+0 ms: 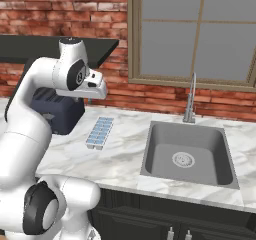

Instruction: The ice cube tray has been filled with water. Take the tray and place it in the freezer to make ice. Close the freezer door after placing the tray.

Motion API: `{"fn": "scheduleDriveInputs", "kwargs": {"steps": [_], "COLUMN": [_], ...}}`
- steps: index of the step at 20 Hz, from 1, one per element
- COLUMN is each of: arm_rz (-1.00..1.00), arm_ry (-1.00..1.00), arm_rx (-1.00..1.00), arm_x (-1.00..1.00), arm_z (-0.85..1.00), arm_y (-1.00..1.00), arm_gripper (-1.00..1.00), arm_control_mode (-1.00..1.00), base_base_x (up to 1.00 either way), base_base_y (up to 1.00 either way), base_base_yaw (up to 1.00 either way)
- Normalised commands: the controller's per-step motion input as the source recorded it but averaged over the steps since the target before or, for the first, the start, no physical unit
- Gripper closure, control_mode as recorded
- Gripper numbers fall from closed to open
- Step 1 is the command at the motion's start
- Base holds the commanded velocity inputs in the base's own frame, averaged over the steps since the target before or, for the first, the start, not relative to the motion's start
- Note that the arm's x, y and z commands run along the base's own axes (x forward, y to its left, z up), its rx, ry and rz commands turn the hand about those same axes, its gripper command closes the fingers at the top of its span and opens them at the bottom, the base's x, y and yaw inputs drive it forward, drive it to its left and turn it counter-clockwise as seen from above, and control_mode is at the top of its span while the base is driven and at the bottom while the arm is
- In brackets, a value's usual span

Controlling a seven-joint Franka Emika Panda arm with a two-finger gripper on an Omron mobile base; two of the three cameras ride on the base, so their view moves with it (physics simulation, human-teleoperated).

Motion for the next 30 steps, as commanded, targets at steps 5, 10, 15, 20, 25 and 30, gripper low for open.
{"fn": "scheduleDriveInputs", "kwargs": {"steps": [5,10,15,20,25,30], "arm_rz": [0.00,0.00,0.00,0.00,0.00,0.00], "arm_ry": [-0.07,-0.10,-0.03,0.00,0.05,0.07], "arm_rx": [0.00,0.02,0.10,0.12,0.20,0.23], "arm_x": [-0.37,-0.70,-0.18,-0.05,-0.05,0.01], "arm_z": [-0.08,-0.32,-0.01,-0.32,-0.40,-0.48], "arm_y": [-0.09,-0.37,-0.39,-0.13,0.00,0.00], "arm_gripper": [-1.00,-1.00,-1.00,-1.00,-1.00,-1.00], "arm_control_mode": [-1.00,-1.00,-1.00,-1.00,-1.00,-1.00], "base_base_x": [0.00,0.00,0.00,0.00,0.00,0.00], "base_base_y": [0.00,0.00,0.00,0.00,0.00,0.00], "base_base_yaw": [0.00,0.00,0.00,0.00,0.00,0.00]}}
